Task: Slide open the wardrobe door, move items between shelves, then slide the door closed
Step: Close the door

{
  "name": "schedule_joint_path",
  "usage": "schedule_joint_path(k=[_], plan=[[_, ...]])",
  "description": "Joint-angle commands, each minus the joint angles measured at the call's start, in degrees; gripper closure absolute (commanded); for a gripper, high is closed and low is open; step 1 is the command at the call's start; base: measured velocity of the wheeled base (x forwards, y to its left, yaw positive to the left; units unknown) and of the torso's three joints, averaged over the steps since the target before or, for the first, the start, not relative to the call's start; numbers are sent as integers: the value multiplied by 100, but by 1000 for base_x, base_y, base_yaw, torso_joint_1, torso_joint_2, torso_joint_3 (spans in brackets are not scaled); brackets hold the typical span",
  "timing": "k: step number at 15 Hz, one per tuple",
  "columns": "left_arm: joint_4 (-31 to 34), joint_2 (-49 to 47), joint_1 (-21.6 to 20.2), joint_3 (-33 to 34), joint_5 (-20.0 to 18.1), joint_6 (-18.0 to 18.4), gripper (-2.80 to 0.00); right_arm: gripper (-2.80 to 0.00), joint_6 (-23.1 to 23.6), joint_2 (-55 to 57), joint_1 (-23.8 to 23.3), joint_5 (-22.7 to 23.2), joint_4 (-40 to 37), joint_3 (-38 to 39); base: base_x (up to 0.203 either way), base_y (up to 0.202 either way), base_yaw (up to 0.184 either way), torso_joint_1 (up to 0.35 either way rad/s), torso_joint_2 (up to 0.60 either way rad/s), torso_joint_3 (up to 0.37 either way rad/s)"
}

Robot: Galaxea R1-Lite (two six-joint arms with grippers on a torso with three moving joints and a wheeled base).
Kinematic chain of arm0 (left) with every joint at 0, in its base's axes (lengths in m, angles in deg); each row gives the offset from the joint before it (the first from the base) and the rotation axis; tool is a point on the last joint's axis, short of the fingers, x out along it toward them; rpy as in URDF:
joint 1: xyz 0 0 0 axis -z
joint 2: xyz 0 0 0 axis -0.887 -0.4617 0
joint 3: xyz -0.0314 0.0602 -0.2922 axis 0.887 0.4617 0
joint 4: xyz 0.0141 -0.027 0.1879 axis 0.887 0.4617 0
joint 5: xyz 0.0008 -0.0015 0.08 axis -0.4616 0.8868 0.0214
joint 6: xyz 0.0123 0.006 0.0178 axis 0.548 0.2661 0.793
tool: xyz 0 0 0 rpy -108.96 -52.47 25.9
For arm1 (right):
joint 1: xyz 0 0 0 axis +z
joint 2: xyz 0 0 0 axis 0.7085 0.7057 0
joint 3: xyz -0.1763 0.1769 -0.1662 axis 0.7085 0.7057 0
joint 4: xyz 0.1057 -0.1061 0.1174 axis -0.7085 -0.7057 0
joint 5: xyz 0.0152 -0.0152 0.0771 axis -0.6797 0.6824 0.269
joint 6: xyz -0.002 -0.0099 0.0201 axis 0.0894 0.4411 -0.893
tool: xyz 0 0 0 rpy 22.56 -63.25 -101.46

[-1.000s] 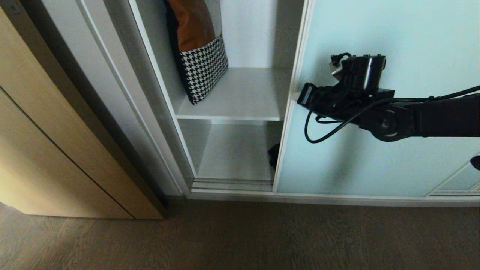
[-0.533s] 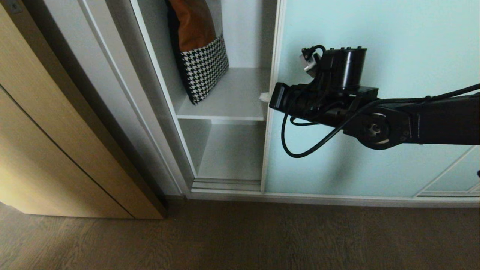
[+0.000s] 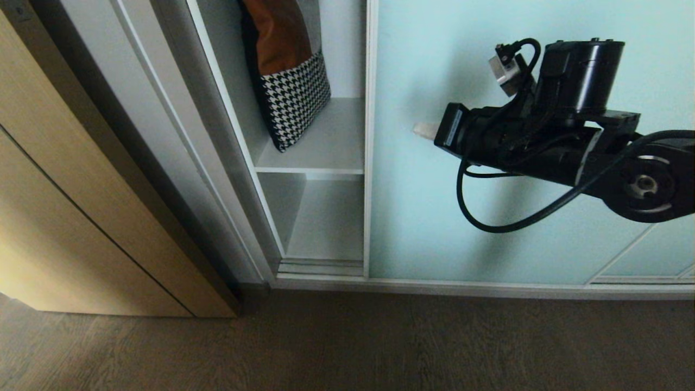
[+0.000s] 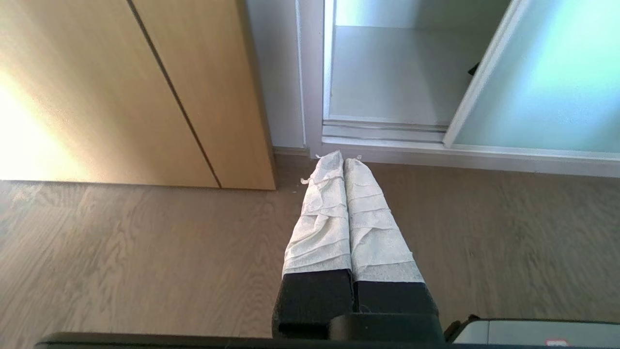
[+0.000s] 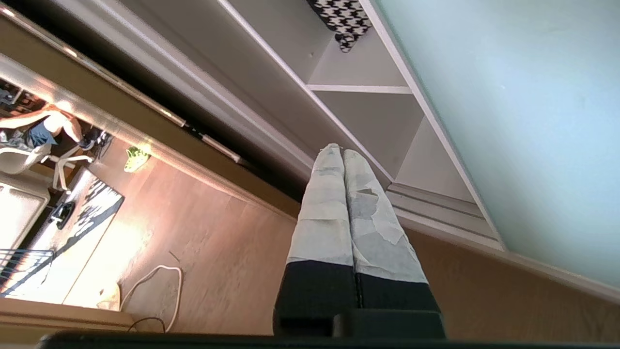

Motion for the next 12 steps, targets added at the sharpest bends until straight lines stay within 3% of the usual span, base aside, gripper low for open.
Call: schedule_joint_path(k=[1,4,6,12], plan=[[2,-3,-1,0,0,1,0,0,-33,-612,-63,0,23,567,0,0,0,0,0,0],[2,0,-1,0,0,-2,0,0,-32,-1106,-137,-14,80,1130,0,0,0,0,0,0],[2,0,-1,0,0,-2,0,0,-32,-1433,-477,-15,80,1371,0,0,0,0,0,0],[2,0,-1,0,0,7,0,0,246,-2588,-2115,-196,0,1973,0,0,0,0,0,0]])
